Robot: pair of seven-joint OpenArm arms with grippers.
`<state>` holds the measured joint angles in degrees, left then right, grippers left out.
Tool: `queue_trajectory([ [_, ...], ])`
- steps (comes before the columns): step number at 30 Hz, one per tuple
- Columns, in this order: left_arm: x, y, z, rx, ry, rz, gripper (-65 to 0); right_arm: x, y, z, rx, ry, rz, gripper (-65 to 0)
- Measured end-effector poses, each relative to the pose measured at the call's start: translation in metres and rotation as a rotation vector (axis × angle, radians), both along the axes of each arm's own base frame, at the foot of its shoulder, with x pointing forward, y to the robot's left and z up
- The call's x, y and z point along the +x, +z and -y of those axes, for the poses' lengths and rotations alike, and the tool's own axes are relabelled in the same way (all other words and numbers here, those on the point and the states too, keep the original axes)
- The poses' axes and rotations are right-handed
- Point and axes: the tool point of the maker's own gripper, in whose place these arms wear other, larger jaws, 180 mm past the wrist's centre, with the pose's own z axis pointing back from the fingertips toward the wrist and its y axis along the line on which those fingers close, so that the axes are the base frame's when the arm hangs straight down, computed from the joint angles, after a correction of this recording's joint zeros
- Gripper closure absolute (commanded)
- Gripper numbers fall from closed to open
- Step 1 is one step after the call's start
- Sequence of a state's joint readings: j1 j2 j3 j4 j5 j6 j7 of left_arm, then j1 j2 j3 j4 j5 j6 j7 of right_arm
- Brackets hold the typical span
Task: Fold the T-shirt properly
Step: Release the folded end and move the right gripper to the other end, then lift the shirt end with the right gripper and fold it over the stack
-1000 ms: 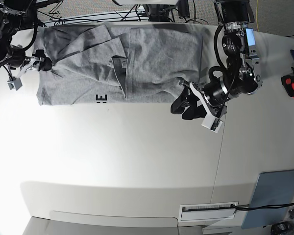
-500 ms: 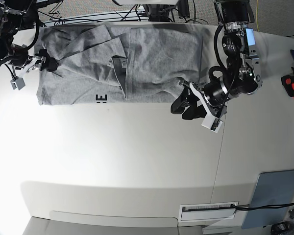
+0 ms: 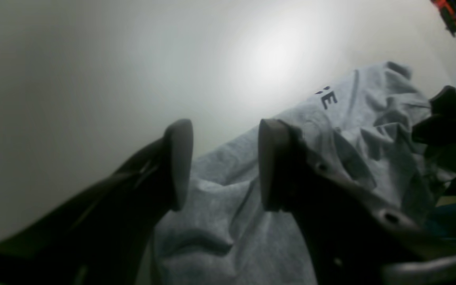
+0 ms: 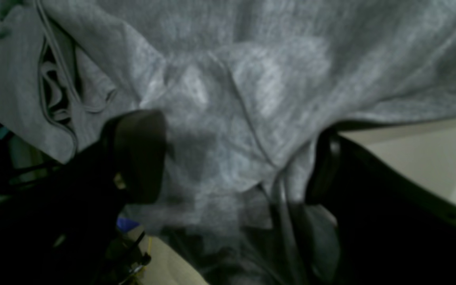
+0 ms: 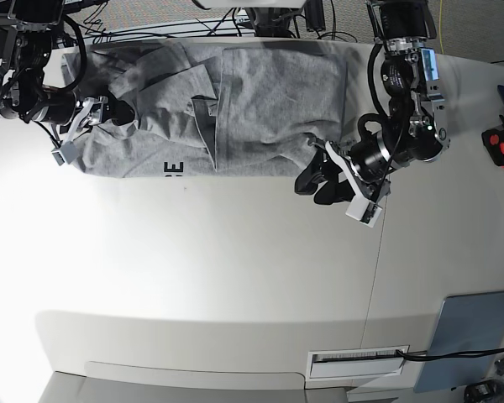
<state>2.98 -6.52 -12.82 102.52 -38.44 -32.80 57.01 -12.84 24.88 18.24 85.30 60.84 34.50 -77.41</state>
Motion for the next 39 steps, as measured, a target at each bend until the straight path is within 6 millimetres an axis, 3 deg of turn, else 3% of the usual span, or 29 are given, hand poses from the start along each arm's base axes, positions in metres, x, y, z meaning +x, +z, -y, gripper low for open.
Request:
queue_trajectory([
  [2, 0.0, 0.0, 0.0, 0.0, 0.0, 0.0, -28.1, 0.0, 0.0, 0.0, 0.0, -0.002, -0.003, -40.0],
  [6, 0.0, 0.0, 0.0, 0.0, 0.0, 0.0, -28.1, -0.004, -0.008, 0.008, -0.054, -0.008, -0.022, -10.8],
  [8, 0.0, 0.0, 0.0, 0.0, 0.0, 0.0, -28.1, -0.003, -0.011, 0.013, -0.088, -0.016, -0.015, -3.0],
  [12, 0.0, 0.0, 0.0, 0.0, 0.0, -0.002, -28.1, 0.003, -0.011, 0.025, -0.155, -0.047, 0.005, -1.2],
  [15, -0.005, -0.005, 0.0, 0.0, 0.001, -0.016, -28.1, 0.005, -0.002, 0.052, -0.254, -0.112, 0.016, -0.7],
  [18, -0.013, -0.012, 0.0, 0.001, -0.001, -0.038, -28.1, 0.003, 0.018, 0.08, -0.349, -0.158, 0.037, 0.0],
  [20, -0.016, -0.014, 0.0, 0.002, -0.005, -0.045, -28.1, 0.012, 0.038, 0.083, -0.382, -0.155, 0.096, 0.0],
  [25, -0.021, -0.018, 0.001, 0.002, -0.007, -0.057, -28.1, 0.026, 0.076, 0.053, -0.388, -0.133, 0.174, 0.0],
  [29, -0.022, -0.02, 0.0, 0.003, -0.007, -0.062, -28.1, 0.036, 0.102, 0.011, -0.395, -0.035, 0.303, 0.0],
  [33, -0.027, -0.035, -0.009, 0.096, 0.004, -0.088, -28.1, 0.027, 0.106, -0.044, -0.337, 0.071, 0.354, 0.0],
  [36, -0.046, -0.051, -0.011, 0.11, 0.003, -0.143, -28.1, 0.029, 0.112, -0.079, -0.294, 0.11, 0.409, 0.0],
  [39, -0.066, -0.066, -0.012, 0.117, 0.001, -0.198, -28.1, 0.025, 0.104, -0.107, -0.26, 0.153, 0.394, 0.0],
])
